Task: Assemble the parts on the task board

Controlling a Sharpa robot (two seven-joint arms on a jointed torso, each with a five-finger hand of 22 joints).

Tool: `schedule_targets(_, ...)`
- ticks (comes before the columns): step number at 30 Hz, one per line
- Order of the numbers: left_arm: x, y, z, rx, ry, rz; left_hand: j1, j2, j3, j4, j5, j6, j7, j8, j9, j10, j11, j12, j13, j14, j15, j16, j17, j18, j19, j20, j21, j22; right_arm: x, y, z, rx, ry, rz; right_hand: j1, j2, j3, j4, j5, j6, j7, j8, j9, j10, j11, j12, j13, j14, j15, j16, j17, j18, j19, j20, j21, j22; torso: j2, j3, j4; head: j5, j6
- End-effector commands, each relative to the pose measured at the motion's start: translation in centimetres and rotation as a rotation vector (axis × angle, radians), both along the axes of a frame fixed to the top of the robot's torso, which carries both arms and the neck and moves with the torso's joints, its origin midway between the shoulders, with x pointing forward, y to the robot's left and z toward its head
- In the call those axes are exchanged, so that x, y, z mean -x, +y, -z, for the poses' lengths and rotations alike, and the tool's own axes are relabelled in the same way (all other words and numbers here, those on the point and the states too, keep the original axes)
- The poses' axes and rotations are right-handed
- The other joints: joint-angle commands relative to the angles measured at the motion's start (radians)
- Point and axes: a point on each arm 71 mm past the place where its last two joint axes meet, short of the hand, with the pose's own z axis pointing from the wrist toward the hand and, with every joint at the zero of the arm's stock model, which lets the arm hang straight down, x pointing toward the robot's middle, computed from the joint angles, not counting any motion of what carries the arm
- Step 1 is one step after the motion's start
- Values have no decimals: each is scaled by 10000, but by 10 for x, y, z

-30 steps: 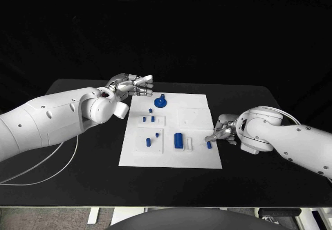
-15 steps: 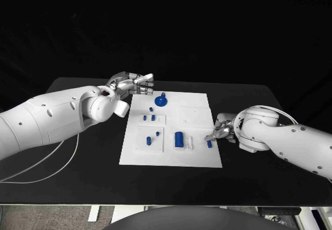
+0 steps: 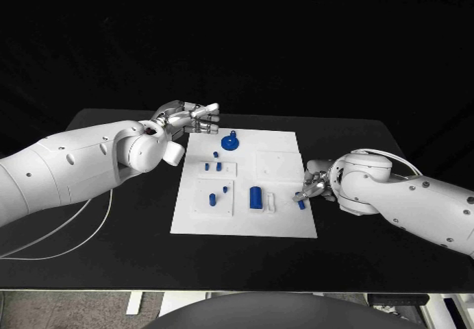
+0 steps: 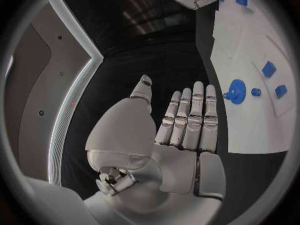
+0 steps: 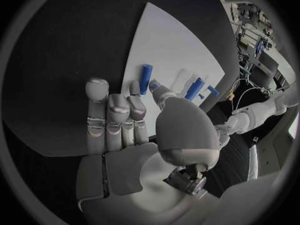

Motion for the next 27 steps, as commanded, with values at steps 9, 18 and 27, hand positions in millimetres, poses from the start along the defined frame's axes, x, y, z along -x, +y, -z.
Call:
schedule_targets(9, 1, -2, -1, 32, -25, 188, -23, -22, 44, 93, -60, -42, 19, 11, 12, -53, 14, 13, 9, -73, -16, -41, 17, 35, -99, 6, 61, 11, 18, 1, 27, 1558, 1193, -397, 113, 35, -51, -321, 329, -107, -16, -76, -47, -63, -47, -78, -22, 5, 0, -57, 2, -98, 434, 58, -61, 4, 3, -6, -11, -2, -36)
schedule_targets(18, 0, -2, -1, 17, -6, 180, -23, -22, 44, 93, -60, -42, 19, 11, 12, -53, 14, 13, 9, -73, -16, -41, 17, 35, -99, 6, 61, 11, 19, 0, 29, 1830, 1295, -559, 93, 52, -24, -444, 461, -226, 30, -81, -111, -113, -19, -104, -28, 2, 21, -107, -22, -93, 427, 76, -134, -3, -3, 3, -7, -12, -75)
schedule_targets(27, 1, -2, -1, 7, 19, 194, -15, -47, 58, 135, -59, -140, 57, 2, 9, -54, 18, 15, 9, -69, -16, -40, 18, 37, -95, 6, 64, 12, 19, 0, 30, 1672, 1363, -456, 106, 104, 252, -1003, 2948, -901, 278, -84, -693, -182, 119, -126, -52, -5, 97, -131, -22, 3, 431, 152, -201, 3, -3, 12, -10, -34, -83)
